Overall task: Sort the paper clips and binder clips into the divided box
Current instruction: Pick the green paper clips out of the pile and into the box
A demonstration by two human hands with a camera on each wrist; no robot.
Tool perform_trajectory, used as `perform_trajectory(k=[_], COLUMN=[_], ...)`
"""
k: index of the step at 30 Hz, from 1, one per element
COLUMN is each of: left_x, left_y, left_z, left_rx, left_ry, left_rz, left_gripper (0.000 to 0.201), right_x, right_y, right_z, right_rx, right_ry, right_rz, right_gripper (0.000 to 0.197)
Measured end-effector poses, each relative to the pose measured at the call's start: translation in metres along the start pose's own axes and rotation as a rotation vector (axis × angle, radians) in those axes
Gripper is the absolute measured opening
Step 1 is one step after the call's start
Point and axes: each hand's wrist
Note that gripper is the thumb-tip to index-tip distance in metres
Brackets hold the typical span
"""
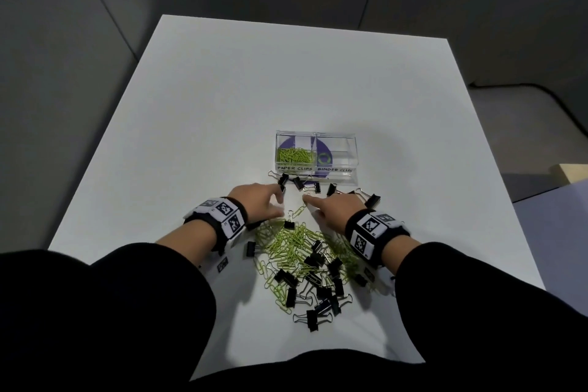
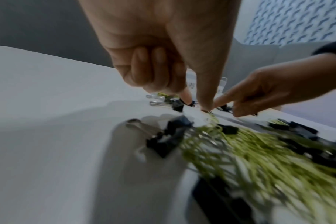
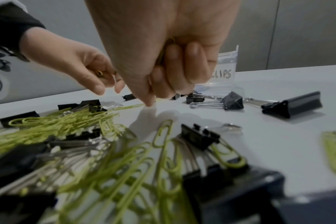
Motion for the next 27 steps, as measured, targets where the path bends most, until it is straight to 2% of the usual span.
perform_trajectory(k=[4,8,12,16,22,25,27], left_x=[-0.005,-0.001,0.001,0.004,0.009,0.006,0.004], left_y=[0.015,0.024,0.024,0.008,-0.006,0.001,0.007], left_z=[-0.019,-0.026,-0.030,-0.027,-0.026,-0.035,-0.043], left_rx=[0.149,0.141,0.142,0.107,0.010,-0.035,-0.021], left_ry=[0.089,0.083,0.096,0.076,0.020,0.112,0.178], left_rz=[0.071,0.048,0.069,0.027,-0.027,0.055,0.168], left_gripper=[0.045,0.036,0.035,0.035,0.036,0.027,0.040], right_x=[-0.015,-0.038,-0.058,-0.056,-0.047,-0.044,-0.042], right_y=[0.008,0.027,0.035,0.024,0.015,0.014,0.014], right_z=[-0.004,-0.006,-0.010,-0.023,-0.033,-0.028,-0.022], right_rx=[0.010,0.037,0.178,0.349,0.529,0.567,0.537], right_ry=[0.004,-0.010,-0.050,0.146,0.294,0.281,0.264], right_rz=[-0.030,-0.043,-0.034,-0.098,0.025,0.021,0.023], right_gripper=[0.049,0.042,0.033,0.027,0.020,0.019,0.019])
Point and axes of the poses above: each hand's wrist, its own x-axis towards the middle knuckle, its own y-axis out of the palm, z = x × y, and after that the axes turned 5 degrees about y, right-handed
